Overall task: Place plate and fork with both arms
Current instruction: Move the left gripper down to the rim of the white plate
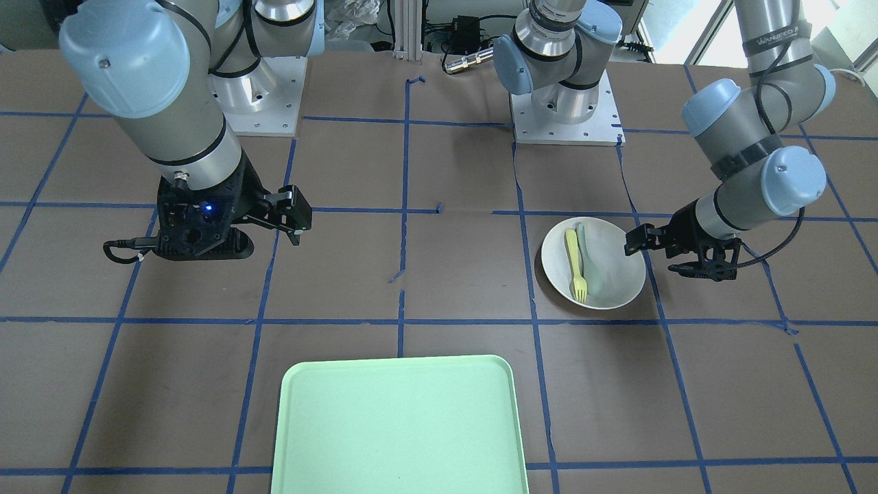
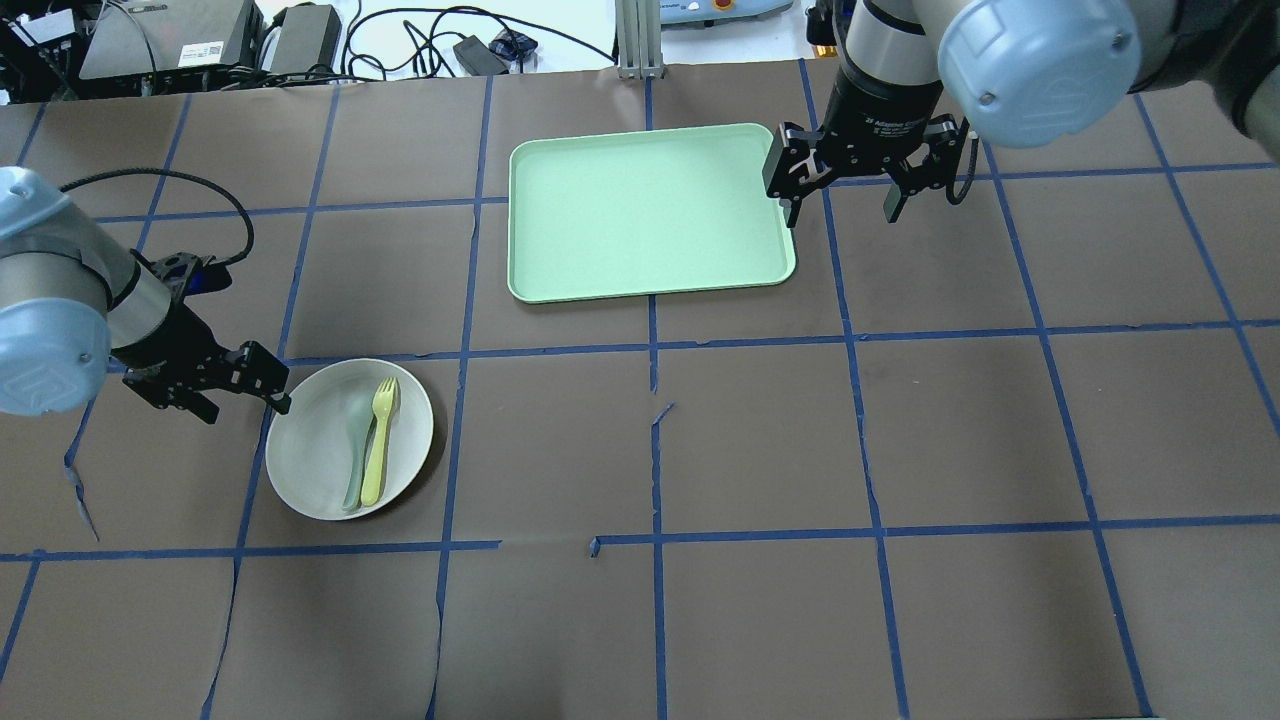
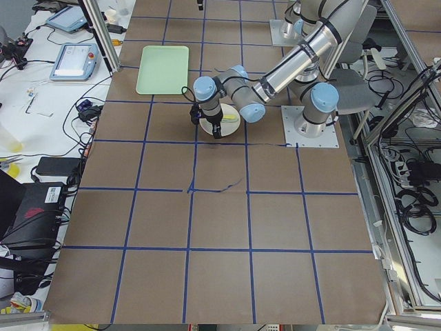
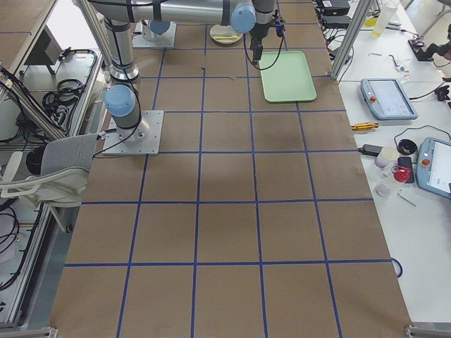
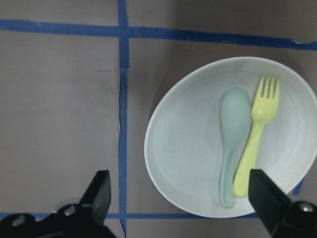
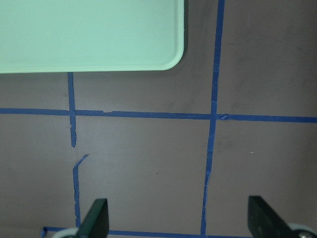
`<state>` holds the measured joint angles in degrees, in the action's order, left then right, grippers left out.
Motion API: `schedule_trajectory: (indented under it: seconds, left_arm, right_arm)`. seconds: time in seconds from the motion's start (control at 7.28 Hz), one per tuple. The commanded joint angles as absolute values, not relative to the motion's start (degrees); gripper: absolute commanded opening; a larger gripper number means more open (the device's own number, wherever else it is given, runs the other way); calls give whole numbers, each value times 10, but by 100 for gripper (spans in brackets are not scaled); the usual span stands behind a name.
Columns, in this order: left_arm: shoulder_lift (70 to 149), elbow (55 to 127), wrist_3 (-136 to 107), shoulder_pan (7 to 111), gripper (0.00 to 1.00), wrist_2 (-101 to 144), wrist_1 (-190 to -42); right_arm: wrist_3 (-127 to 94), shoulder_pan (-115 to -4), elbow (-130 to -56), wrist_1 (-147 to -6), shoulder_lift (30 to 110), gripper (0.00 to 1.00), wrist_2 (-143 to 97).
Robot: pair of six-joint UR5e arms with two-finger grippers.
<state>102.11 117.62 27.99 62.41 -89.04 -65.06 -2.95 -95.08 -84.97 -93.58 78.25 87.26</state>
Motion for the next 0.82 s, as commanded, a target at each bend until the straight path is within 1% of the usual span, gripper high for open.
schedule_trajectory:
  seconds: [0.0, 0.14, 0.27, 0.41, 0.55, 0.69]
  left_arm:
    - [1056, 1185, 300, 622, 75, -894, -648]
    - [1062, 1185, 310, 621, 62, -899, -649]
    - [1063, 1180, 311, 613, 52, -910, -650]
    - [1063, 1176, 315, 610, 26, -911, -650]
    - [1063, 1172, 315, 610, 3, -910, -650]
    - [1067, 1172, 313, 611, 0, -909, -651]
  right_arm:
    - [-30, -951, -850, -935, 782, 100, 871]
    - [-30, -951, -851, -935, 782, 100, 872]
    - [-31, -951, -851, -935, 782, 100, 871]
    - [-31, -951, -850, -936, 782, 100, 871]
    - [-31, -951, -851, -936, 782, 100, 871]
    - [-31, -951, -851, -935, 782, 100, 871]
